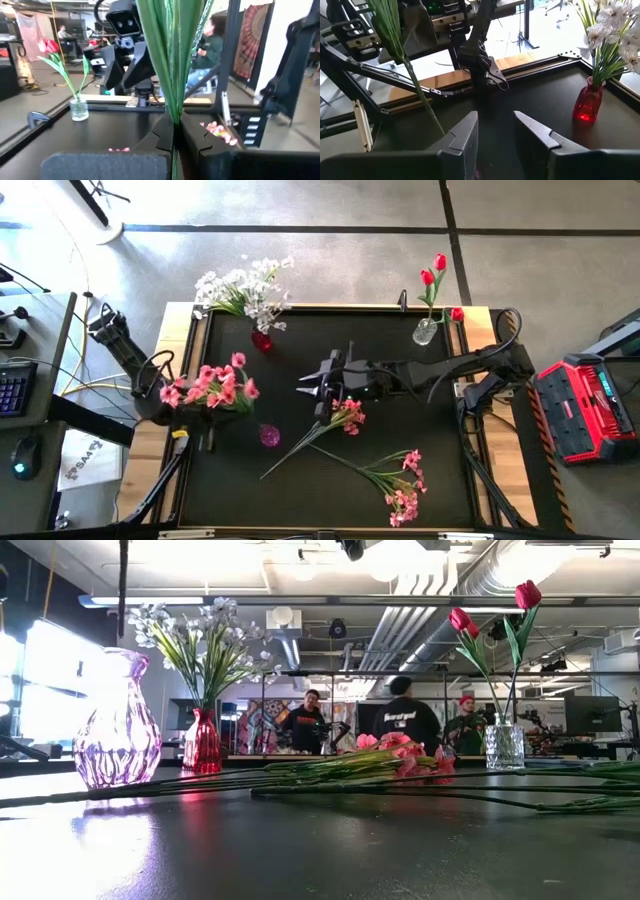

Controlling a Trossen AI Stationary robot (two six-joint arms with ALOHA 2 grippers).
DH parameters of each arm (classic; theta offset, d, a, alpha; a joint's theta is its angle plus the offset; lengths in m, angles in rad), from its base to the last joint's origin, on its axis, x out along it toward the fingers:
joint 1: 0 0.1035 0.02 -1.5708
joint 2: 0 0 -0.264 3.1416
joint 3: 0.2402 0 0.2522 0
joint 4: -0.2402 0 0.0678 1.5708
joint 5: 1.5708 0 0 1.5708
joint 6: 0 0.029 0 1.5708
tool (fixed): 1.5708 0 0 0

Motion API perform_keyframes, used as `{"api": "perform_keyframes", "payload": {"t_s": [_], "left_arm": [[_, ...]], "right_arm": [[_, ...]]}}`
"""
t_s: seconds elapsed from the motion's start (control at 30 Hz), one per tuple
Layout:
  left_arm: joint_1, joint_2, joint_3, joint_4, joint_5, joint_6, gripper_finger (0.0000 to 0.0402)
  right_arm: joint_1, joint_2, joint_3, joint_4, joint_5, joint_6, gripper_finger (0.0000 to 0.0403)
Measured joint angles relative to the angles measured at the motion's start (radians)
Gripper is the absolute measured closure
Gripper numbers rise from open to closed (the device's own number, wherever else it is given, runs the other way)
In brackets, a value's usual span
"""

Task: Sort flowers into vase by color
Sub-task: Put the left pink flowers into the purple vase

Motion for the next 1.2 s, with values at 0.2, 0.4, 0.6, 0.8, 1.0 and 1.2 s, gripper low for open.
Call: {"api": "perform_keyframes", "payload": {"t_s": [0.2, 0.4, 0.6, 0.8, 1.0, 1.2], "left_arm": [[0.005, 0.018, -0.005, -0.087, -0.028, -0.04, 0.0401], [0.025, 0.055, -0.031, -0.08, -0.029, -0.096, 0.0401], [0.028, 0.09, -0.034, -0.08, -0.041, -0.128, 0.0401], [0.028, 0.171, -0.034, -0.089, -0.072, -0.174, 0.037], [0.028, 0.253, -0.034, -0.066, -0.086, -0.246, 0.0296], [0.028, 0.239, -0.034, -0.067, -0.12, -0.348, 0.0212]], "right_arm": [[-0.005, 0.0, 0.0, 0.0, 0.0, 0.005, 0.0293], [-0.005, 0.0, 0.0, -0.001, 0.0, 0.027, 0.0293], [-0.004, 0.0, 0.0, -0.027, -0.001, 0.062, 0.0293], [0.013, 0.0, 0.0, -0.07, 0.001, 0.078, 0.0293], [0.019, 0.002, 0.0, -0.129, 0.004, 0.218, 0.0293], [0.021, 0.042, 0.0, -0.377, -0.018, 0.468, 0.0293]]}}
